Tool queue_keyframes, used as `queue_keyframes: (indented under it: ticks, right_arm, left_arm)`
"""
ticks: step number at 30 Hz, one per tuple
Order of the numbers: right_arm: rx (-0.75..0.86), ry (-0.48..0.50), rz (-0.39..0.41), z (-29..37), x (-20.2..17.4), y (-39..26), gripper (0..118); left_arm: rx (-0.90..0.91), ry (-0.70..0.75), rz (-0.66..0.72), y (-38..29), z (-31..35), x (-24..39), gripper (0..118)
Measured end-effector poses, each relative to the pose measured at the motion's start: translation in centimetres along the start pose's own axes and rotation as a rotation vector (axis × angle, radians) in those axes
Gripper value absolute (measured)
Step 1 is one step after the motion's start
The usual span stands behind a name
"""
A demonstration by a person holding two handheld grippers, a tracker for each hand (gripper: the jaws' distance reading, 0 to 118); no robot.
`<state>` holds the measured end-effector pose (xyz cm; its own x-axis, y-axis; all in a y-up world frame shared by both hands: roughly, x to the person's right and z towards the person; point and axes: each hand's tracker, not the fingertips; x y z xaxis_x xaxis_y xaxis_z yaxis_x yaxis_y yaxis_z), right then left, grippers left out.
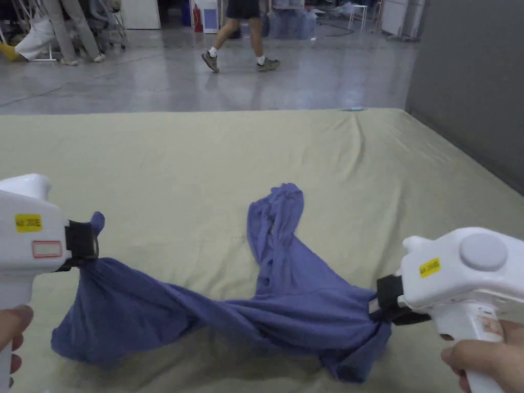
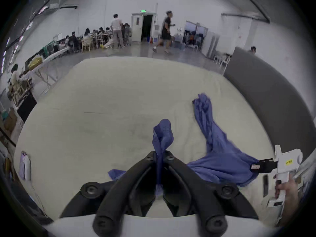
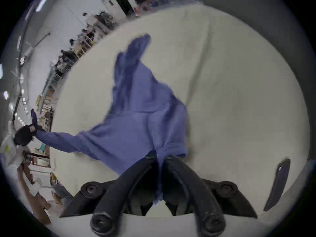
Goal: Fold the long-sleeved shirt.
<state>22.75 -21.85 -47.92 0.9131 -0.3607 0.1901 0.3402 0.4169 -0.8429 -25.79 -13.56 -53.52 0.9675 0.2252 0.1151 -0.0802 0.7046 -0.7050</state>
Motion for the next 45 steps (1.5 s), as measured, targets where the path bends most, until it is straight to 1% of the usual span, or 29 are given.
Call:
queue_keyframes:
  ticks: [2, 4, 6, 8, 10, 12, 15, 19, 20, 21, 22, 24, 25, 26, 27, 30, 32, 35, 37, 39, 40, 41, 42, 43, 44, 45]
  right_arm:
    - [0.086, -0.009, 0.057, 4.7, -1.6, 2.6, 0]
    - [0.16, -0.012, 0.108, 9.3, -3.0, 5.9, 0]
    - [0.219, -0.017, 0.116, 13.0, -5.0, 9.1, 0]
    - [0.272, -0.047, 0.134, 16.1, -6.6, 12.3, 0]
    - [0.302, -0.032, 0.119, 18.9, -8.6, 15.8, 0]
    - [0.324, -0.033, 0.11, 21.1, -10.3, 19.1, 0]
    - [0.359, -0.06, 0.12, 23.2, -13.4, 23.9, 0]
    - [0.39, -0.101, 0.162, 24.3, -17.3, 29.4, 0]
    - [0.408, -0.105, 0.148, 24.5, -17.9, 30.3, 0]
    - [0.432, -0.111, 0.154, 24.7, -18.7, 31.4, 0]
    - [0.46, -0.149, 0.152, 25.0, -19.4, 32.2, 0]
    - [0.519, -0.126, 0.135, 25.5, -20.1, 33.1, 0]
    - [0.551, -0.107, 0.13, 25.4, -20.1, 33.1, 0]
    - [0.541, -0.122, 0.131, 24.9, -20.2, 33.2, 0]
    - [0.535, -0.134, 0.129, 24.3, -20.1, 33.2, 0]
    - [0.494, -0.116, 0.148, 21.8, -18.8, 32.4, 0]
    - [0.46, -0.118, 0.16, 19.6, -17.6, 31.4, 0]
    - [0.366, -0.108, 0.182, 15.4, -14.9, 28.2, 0]
    - [0.297, -0.099, 0.194, 11.9, -12.4, 24.5, 0]
    - [0.283, -0.075, 0.187, 9.1, -9.9, 20.3, 0]
    - [0.309, -0.054, 0.182, 7.7, -8.4, 17.2, 0]
    - [0.318, -0.02, 0.2, 6.6, -7.4, 14.9, 0]
    - [0.294, -0.006, 0.232, 5.3, -6.2, 12.2, 0]
    - [0.24, -0.029, 0.252, 4.4, -5.0, 9.7, 0]
    - [0.215, -0.03, 0.236, 3.8, -4.1, 7.8, 0]
    - [0.169, -0.027, 0.203, 3.2, -2.7, 5.7, 0]
  left_arm:
    - [0.054, 0.008, 0.022, 2.4, 2.5, -1.0, 0]
    - [0.116, 0.045, -0.01, 5.6, 4.3, -1.6, 0]
    - [0.167, 0.032, 0.028, 8.8, 5.9, -2.3, 0]
    - [0.197, 0.016, 0.063, 12.5, 6.6, -3.6, 0]
    - [0.24, 0.007, 0.085, 15.9, 7.9, -4.2, 0]
    - [0.286, 0.011, 0.12, 19.1, 8.8, -4.7, 0]
    - [0.323, 0.011, 0.146, 23.7, 9.4, -4.6, 0]
    - [0.357, 0.027, 0.163, 29.4, 8.2, -4.4, 0]
    - [0.361, 0.044, 0.164, 30.3, 7.7, -4.2, 0]
    - [0.381, 0.038, 0.168, 31.2, 7.1, -4.3, 0]
    - [0.394, 0.036, 0.188, 31.9, 6.5, -4.4, 0]
    - [0.399, -0.005, 0.315, 31.9, 6.7, -3.8, 0]
    - [0.409, -0.036, 0.364, 32.1, 6.5, -4.0, 0]
    - [0.43, -0.059, 0.381, 32.1, 6.2, -4.2, 0]
    - [0.43, -0.047, 0.366, 31.7, 6.5, -3.7, 0]
    - [0.401, 0.013, 0.312, 30.4, 4.8, -3.8, 0]
    - [0.349, -0.009, 0.301, 28.6, 3.5, -4.3, 0]
    - [0.249, 0.026, 0.269, 24.8, 1.0, -5.4, 0]
    - [0.189, 0.047, 0.188, 20.6, -0.7, -6.1, 0]
    - [0.227, 0.053, 0.102, 15.9, -1.2, -6.5, 0]
    - [0.218, 0.03, 0.094, 13.1, -1.5, -7.0, 0]
    - [0.155, 0.032, 0.092, 10.9, -1.9, -7.5, 0]
    - [0.097, 0.029, 0.099, 8.2, -2.2, -8.1, 0]
    - [0.072, 0.029, 0.127, 5.3, -1.9, -8.4, 0]
    - [0.008, 0.018, 0.139, 3.4, -2.0, -8.9, 0]
    - [-0.015, 0.006, 0.155, 1.0, -1.8, -9.5, 0]
